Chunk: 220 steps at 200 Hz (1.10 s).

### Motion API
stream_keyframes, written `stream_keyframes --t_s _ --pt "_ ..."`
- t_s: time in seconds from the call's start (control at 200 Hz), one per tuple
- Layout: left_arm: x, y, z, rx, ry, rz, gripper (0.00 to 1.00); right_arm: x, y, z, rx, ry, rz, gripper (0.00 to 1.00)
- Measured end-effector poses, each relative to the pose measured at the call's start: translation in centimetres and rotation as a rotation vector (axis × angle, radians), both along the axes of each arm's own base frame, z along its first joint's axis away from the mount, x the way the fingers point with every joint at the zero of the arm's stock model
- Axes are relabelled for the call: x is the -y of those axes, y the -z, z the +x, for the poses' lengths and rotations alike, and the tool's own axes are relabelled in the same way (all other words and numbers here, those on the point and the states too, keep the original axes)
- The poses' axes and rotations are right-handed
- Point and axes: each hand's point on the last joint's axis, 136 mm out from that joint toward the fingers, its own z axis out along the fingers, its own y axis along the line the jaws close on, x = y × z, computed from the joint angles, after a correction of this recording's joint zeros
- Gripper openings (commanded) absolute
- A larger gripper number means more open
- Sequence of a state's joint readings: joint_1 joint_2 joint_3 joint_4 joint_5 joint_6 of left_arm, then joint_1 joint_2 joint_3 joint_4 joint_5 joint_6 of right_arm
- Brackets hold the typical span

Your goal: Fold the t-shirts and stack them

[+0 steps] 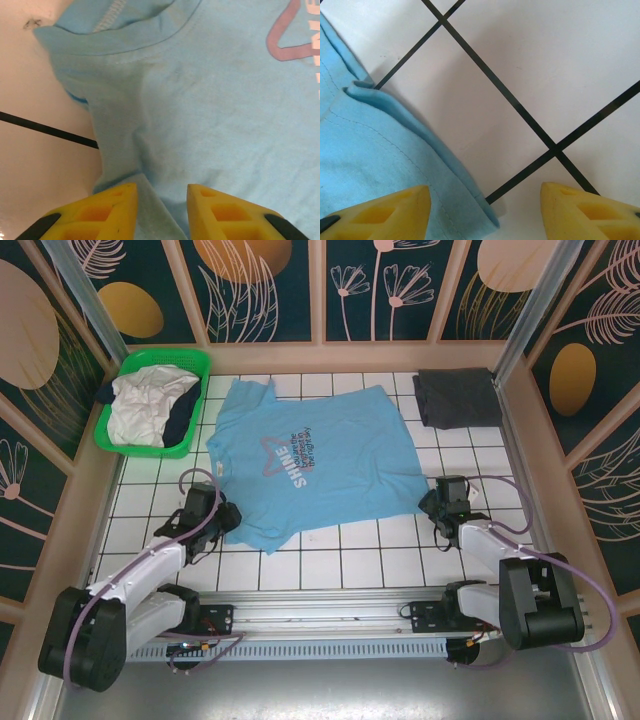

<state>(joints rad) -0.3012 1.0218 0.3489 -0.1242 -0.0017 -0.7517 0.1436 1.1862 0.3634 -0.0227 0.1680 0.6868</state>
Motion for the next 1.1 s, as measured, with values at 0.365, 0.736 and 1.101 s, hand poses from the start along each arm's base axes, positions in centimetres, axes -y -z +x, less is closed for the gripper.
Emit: stream_keyframes --t_s 0.365,0.736,1.101 --pt "0.5 1.7 -1.7 -0.049 0.021 -0.035 0.39 -1.4 -0.2 0.5 0.022 -0.045 0.061 0.59" --pt "0.3 0.0 -0.4 -0.032 0.027 0.007 0.10 -1.6 -0.1 0.3 0.013 -0.058 0.071 0.44" --pt "-0.2 -4.8 1.7 0.061 0.014 0.058 0.10 -1.1 -0.1 0.3 -0.049 -0.052 0.029 0.50"
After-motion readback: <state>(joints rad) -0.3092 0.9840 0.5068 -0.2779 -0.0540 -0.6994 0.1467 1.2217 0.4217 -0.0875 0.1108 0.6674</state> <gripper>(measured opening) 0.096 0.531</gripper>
